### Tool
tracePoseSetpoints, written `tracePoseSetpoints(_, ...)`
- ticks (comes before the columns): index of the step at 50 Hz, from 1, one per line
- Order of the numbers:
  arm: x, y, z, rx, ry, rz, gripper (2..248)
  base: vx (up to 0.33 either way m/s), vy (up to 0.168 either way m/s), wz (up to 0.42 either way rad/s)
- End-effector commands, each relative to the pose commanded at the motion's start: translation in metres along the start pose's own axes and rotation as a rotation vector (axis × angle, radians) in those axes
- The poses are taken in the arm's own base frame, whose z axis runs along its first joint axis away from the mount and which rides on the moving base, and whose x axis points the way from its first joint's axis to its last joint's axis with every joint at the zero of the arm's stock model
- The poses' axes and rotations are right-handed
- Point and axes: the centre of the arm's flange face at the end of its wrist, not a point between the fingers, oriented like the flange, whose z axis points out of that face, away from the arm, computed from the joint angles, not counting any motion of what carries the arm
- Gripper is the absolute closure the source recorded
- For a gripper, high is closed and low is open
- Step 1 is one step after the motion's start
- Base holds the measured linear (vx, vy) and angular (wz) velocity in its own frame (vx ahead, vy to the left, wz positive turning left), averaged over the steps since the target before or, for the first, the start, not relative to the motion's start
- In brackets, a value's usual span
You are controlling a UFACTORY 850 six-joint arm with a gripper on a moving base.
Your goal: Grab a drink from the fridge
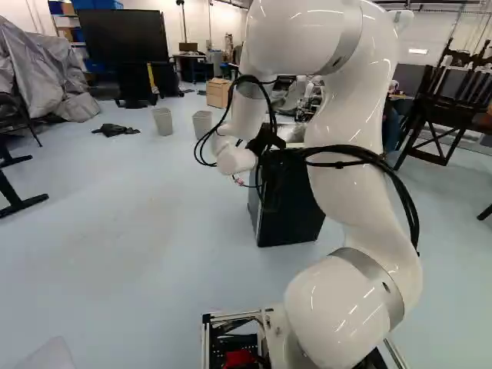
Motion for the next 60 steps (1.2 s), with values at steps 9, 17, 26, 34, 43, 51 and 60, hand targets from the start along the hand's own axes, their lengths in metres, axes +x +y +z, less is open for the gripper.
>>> tracePoseSetpoints(9, 0.0023, 0.0022, 0.0043, -0.009, 0.003, 0.004, 3, 0.000, 0.000, 0.000)
tracePoseSetpoints(17, 0.0037, 0.0036, 0.0071, -0.015, 0.005, 0.007, 3, 0.000, 0.000, 0.000)
tracePoseSetpoints(26, 0.0041, 0.0039, 0.0077, -0.017, 0.006, 0.008, 3, 0.000, 0.000, 0.000)
tracePoseSetpoints(34, 0.0041, 0.0039, 0.0077, -0.017, 0.006, 0.008, 3, 0.000, 0.000, 0.000)
tracePoseSetpoints(43, 0.0041, 0.0039, 0.0077, -0.017, 0.006, 0.008, 3, 0.000, 0.000, 0.000)
tracePoseSetpoints(51, 0.0041, 0.0039, 0.0077, -0.017, 0.006, 0.008, 3, 0.000, 0.000, 0.000)
tracePoseSetpoints(60, 0.0041, 0.0039, 0.0077, -0.017, 0.006, 0.008, 3, 0.000, 0.000, 0.000)
